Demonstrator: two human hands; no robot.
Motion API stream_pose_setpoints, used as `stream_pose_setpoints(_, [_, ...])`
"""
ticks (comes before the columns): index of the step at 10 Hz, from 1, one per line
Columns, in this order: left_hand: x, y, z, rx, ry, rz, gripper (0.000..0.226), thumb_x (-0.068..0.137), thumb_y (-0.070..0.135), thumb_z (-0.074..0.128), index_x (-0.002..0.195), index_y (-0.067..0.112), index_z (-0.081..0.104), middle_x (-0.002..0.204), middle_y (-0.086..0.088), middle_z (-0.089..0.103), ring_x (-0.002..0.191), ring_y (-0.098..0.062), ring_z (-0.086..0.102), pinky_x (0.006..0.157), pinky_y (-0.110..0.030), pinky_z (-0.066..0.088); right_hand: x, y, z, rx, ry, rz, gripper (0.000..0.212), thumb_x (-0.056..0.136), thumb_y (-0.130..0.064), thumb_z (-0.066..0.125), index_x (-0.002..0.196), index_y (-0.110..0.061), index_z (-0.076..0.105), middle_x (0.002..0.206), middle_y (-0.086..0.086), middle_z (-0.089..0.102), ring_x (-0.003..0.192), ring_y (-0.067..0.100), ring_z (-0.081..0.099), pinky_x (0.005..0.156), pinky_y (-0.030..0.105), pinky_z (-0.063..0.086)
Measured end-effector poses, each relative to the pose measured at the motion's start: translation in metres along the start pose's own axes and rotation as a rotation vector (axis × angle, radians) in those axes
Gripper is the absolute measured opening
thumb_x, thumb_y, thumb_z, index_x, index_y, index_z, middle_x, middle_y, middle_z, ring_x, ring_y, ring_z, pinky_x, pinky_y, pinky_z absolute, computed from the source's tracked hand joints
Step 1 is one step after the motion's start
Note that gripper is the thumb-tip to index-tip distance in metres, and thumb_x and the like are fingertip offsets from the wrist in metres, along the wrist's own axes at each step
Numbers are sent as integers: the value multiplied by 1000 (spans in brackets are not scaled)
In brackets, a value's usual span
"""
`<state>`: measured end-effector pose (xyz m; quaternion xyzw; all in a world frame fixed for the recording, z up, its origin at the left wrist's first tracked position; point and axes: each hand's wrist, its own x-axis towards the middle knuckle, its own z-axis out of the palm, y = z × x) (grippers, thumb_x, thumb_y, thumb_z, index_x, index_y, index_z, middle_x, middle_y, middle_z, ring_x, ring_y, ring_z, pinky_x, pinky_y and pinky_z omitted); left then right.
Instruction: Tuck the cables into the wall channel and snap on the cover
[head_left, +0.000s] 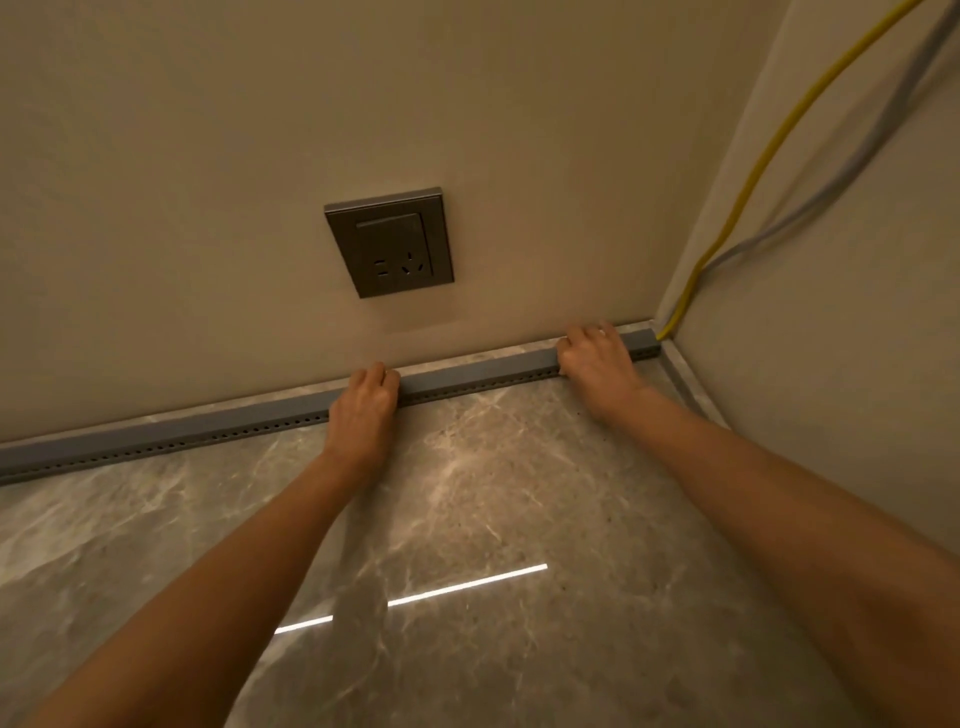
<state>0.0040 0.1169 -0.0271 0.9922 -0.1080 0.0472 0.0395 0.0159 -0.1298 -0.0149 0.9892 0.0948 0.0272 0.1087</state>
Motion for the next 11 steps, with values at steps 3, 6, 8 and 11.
stream_pose_setpoints(3, [8,-11,-12,123,-135,-108,28,90,-6,48,117,0,46,123,-19,48,113,-35,48,85,-43,49,-14,27,-1,64,-88,153,31,92,5,41,121,1,52,129,19,51,119,35,51,97,44,43])
stream_pose_setpoints(6, [9,-15,-10,156,-157,-67,34,86,-10,51,117,3,47,126,-17,47,115,-34,46,83,-41,50,-9,38,-5,-111,-137,97,29,93,4,40,114,-2,59,123,18,58,113,35,59,93,41,48])
stream_pose_setpoints(8, [8,-9,-13,161,-147,-105,34,89,-9,47,121,2,45,129,-17,44,118,-32,44,88,-40,49,-8,23,-13,-1,-173,212,29,95,3,37,115,-1,59,125,19,58,116,34,58,95,40,46])
stream_pose_setpoints(11, [7,8,-35,-151,-164,-215,33,92,13,56,122,-1,49,127,-22,48,118,-38,48,97,-45,45,-15,-18,-39,443,-122,333,26,95,-14,52,115,3,57,125,21,56,115,36,55,91,40,48])
